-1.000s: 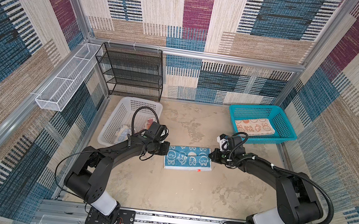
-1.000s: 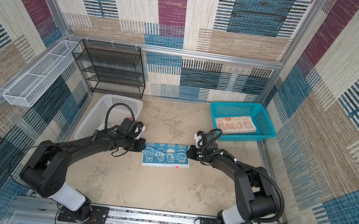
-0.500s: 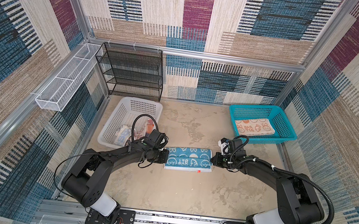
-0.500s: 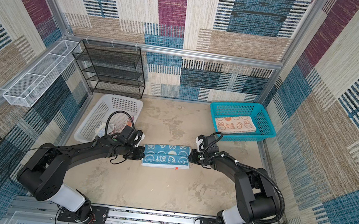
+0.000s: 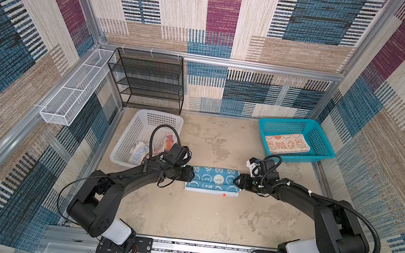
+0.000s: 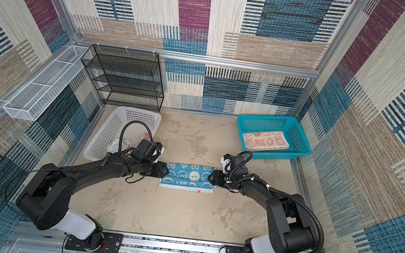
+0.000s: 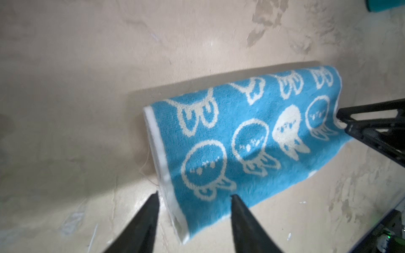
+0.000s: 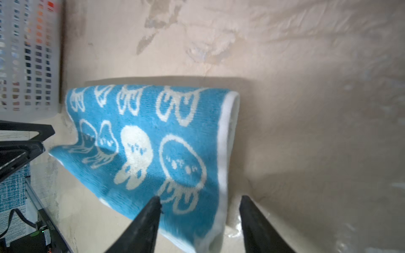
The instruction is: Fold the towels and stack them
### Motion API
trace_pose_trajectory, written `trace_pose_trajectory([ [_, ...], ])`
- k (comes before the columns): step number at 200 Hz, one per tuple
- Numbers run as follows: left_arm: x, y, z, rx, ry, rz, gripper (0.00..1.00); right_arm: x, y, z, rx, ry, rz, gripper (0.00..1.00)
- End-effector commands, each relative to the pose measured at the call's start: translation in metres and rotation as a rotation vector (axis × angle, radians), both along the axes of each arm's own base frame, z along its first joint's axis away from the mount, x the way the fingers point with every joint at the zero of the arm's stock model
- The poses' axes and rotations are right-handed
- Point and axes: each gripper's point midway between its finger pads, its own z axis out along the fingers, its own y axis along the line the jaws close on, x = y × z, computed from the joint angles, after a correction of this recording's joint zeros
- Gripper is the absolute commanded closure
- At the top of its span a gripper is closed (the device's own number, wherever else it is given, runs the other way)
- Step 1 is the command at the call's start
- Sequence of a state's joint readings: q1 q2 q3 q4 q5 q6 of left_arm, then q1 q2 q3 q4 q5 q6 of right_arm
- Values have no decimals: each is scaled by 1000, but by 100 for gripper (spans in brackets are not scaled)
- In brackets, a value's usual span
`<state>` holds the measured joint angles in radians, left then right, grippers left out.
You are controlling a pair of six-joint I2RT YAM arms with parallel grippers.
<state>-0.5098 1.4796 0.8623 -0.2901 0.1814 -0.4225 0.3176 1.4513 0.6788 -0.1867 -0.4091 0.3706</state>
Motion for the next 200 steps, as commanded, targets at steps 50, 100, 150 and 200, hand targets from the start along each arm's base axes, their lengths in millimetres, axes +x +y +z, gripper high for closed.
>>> trace_pose_trajectory([
  [50, 7, -7, 56, -48, -166, 17, 1, 4, 24, 72, 183, -138, 53, 1],
  [100, 5, -48, 63, -279, -100, 14, 1, -10, 41, 74, 375, -106, 64, 1],
  [150, -17, -63, 10, -271, 17, 17, 1, -30, 45, 40, 402, -13, 81, 1],
  [200, -36, -38, -37, -139, 80, 31, 1, -45, 36, 7, 324, 49, 82, 1],
])
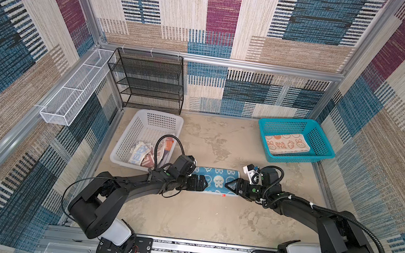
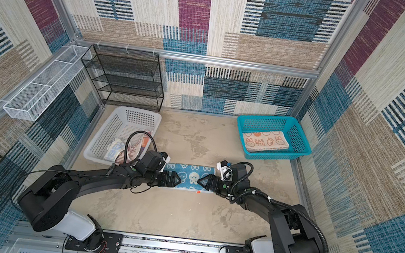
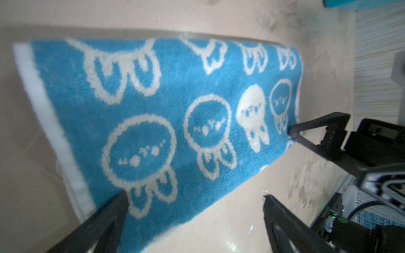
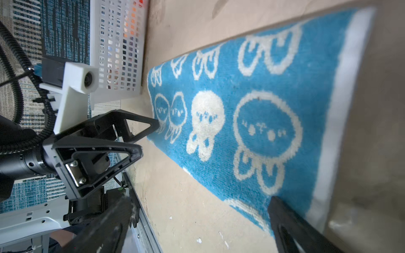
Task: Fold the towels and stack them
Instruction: 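Grasp both ends of the folded towel strip with both grippers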
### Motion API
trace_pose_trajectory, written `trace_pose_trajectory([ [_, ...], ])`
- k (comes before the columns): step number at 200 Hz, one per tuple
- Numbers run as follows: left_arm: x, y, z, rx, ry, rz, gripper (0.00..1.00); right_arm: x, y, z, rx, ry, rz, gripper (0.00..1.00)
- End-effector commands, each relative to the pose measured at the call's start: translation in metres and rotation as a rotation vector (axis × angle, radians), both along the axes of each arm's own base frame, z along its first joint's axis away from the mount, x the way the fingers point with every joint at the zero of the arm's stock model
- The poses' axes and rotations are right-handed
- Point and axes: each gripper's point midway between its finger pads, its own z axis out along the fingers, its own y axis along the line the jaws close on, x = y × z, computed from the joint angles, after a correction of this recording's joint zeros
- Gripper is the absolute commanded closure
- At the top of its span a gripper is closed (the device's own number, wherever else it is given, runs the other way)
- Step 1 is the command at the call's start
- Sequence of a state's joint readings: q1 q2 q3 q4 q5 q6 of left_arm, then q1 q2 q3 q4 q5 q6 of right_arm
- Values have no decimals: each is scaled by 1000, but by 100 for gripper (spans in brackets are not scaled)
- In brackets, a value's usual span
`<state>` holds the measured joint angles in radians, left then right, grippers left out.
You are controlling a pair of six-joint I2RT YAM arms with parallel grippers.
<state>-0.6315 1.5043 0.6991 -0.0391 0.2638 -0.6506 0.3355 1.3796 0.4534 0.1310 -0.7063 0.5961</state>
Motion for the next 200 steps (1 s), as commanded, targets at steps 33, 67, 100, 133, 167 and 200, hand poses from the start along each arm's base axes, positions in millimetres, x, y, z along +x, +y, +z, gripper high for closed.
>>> trace_pose_trajectory([
  [33, 14, 10, 16, 89, -86, 3, 1, 23, -14, 28, -142, -144, -19, 1],
  [67, 33, 15, 55, 160, -191, 11, 1, 39, -41, 20, -266, -111, -98, 1],
  [100, 40, 4, 47, 161, -161, -11, 1, 40, -47, -6, -313, -43, -96, 1],
  [133, 38, -6, 12, 139, -78, -32, 1, 38, -43, -28, -304, 5, -82, 9],
  [167, 31, -4, -16, 162, -17, -34, 1, 32, -31, -43, -290, 36, -49, 21],
  [200, 23, 5, -29, 195, 8, -32, 1, 27, -24, -57, -281, 61, -40, 36],
])
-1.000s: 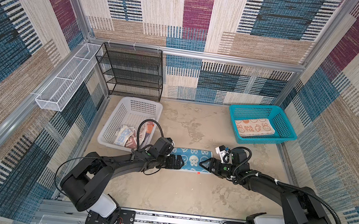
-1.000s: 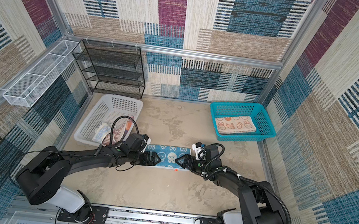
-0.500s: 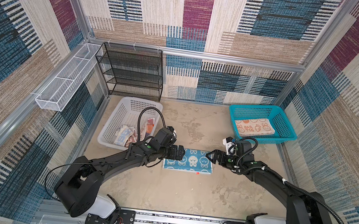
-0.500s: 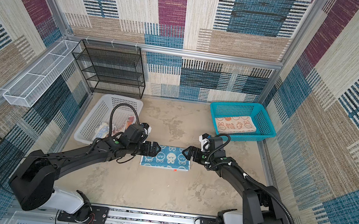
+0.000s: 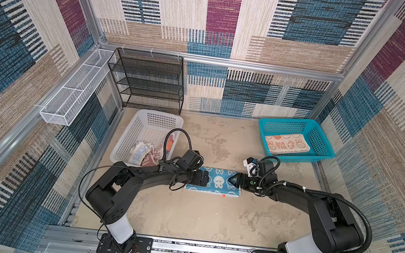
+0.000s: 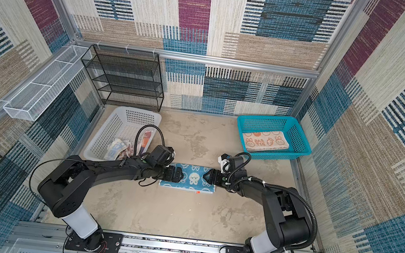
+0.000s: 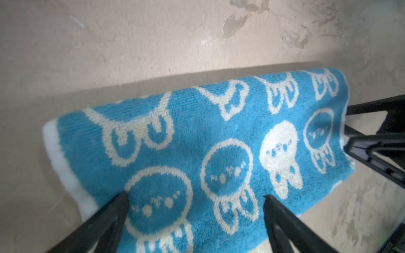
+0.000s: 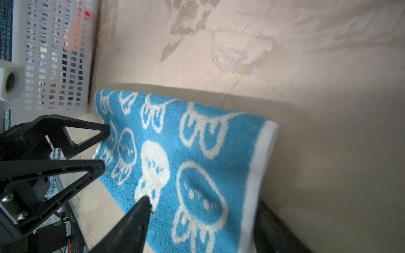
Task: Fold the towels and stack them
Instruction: 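Grasp both ends of the folded towel strip with both grippers, then lift the folded towel with both grippers and carry it to the teal basket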
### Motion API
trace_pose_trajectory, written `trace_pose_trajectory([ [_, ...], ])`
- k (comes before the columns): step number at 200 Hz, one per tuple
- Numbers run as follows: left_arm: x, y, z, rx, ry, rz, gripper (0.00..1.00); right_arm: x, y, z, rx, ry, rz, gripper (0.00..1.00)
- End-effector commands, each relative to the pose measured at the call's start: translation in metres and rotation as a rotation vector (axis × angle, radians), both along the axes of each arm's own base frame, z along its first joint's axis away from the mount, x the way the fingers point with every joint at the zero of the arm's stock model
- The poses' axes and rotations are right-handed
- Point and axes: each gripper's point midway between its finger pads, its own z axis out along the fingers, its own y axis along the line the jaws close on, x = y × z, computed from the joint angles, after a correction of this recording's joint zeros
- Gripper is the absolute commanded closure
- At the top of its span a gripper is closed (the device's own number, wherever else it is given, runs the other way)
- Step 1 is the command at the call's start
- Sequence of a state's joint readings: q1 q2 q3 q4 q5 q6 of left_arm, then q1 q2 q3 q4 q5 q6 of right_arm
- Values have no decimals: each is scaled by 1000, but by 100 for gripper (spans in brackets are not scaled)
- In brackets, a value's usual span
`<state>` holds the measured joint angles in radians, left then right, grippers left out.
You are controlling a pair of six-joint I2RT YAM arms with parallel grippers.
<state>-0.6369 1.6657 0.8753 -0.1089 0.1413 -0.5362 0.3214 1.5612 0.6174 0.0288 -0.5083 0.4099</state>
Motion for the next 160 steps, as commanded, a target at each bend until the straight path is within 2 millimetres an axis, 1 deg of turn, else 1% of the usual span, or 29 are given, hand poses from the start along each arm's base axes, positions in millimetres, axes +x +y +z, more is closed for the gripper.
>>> trace_pose_trajectory([
  [1, -17, 11, -20, 45, 79, 2, 1, -22, -6, -28, -39, 128, -28, 37],
  [27, -23, 17, -30, 69, 99, 7, 1, -24, -8, -36, -46, 136, -40, 46],
  [53, -27, 23, -36, 89, 107, 14, 1, -21, -10, -36, -61, 122, -47, 65],
  [66, -23, 27, -33, 119, 91, 20, 1, -16, -11, -32, -67, 108, -51, 76],
  [85, -16, 28, -23, 173, 56, -5, 1, -4, -10, -22, -75, 79, -51, 86],
  [94, -10, 27, -15, 189, 24, -20, 1, 1, -10, -19, -91, 70, -48, 89],
  [97, -8, 26, -11, 195, 9, -25, 1, 6, -11, -15, -100, 60, -51, 91],
  [109, 1, 24, 4, 212, -43, -41, 1, 16, -12, -7, -126, 38, -52, 92],
  [110, 2, 23, 5, 212, -47, -42, 1, 19, -12, -4, -129, 29, -53, 93],
  [126, 13, 16, 28, 224, -120, -69, 1, 34, -19, 9, -172, 5, -72, 97],
  [136, 22, 11, 43, 228, -170, -82, 1, 47, -25, 20, -199, -18, -85, 100],
  [160, 46, -6, 83, 242, -304, -95, 1, 71, -37, 44, -276, -67, -106, 100],
])
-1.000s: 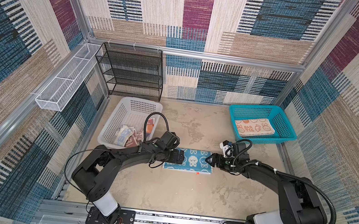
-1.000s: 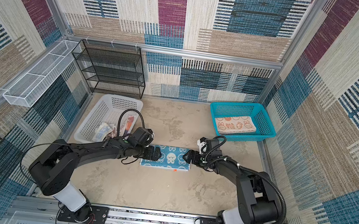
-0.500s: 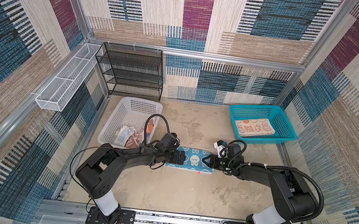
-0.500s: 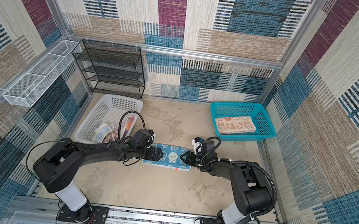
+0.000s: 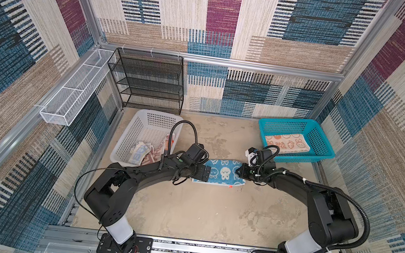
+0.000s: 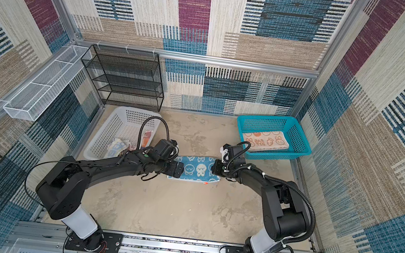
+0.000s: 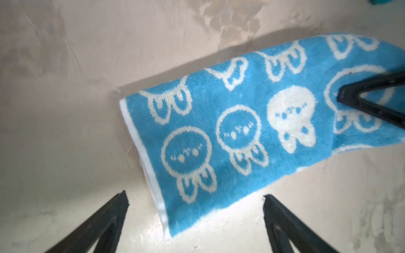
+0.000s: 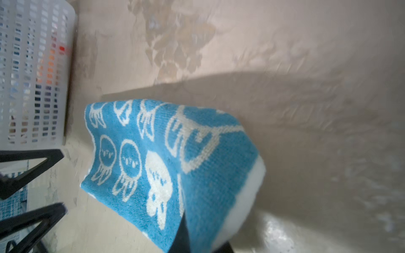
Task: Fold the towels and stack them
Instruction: 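Lift the folded towel with both grippers and carry it to the teal basket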
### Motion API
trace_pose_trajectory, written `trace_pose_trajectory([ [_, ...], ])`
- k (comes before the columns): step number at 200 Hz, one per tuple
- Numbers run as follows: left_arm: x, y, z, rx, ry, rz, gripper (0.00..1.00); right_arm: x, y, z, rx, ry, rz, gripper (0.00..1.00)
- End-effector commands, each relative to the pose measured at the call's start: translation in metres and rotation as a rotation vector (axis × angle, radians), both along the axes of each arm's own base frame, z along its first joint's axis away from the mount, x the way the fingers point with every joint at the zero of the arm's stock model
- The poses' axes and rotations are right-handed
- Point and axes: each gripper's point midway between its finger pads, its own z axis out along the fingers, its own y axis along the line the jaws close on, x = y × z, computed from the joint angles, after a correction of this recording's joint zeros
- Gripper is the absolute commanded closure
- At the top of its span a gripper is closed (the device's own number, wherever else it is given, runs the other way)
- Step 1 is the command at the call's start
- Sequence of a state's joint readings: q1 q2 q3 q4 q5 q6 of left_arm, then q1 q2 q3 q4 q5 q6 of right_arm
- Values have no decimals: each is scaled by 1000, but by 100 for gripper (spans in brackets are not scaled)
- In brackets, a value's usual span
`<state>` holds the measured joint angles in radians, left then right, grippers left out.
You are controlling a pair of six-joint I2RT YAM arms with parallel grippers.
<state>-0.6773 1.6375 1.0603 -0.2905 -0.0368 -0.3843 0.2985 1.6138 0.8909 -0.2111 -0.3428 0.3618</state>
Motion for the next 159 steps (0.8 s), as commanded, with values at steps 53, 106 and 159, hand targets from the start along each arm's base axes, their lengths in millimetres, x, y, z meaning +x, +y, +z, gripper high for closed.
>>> trace_pose_trajectory([
  [53, 84, -50, 112, 156, -381, -106, 1, 70, -51, 81, -309, -143, -60, 100],
  [106, 130, -109, 147, 135, -419, -243, 1, 119, -75, 128, -461, -262, -37, 100],
  [159, 147, -153, 160, 77, -447, -368, 1, 158, -116, 154, -558, -276, -47, 100],
])
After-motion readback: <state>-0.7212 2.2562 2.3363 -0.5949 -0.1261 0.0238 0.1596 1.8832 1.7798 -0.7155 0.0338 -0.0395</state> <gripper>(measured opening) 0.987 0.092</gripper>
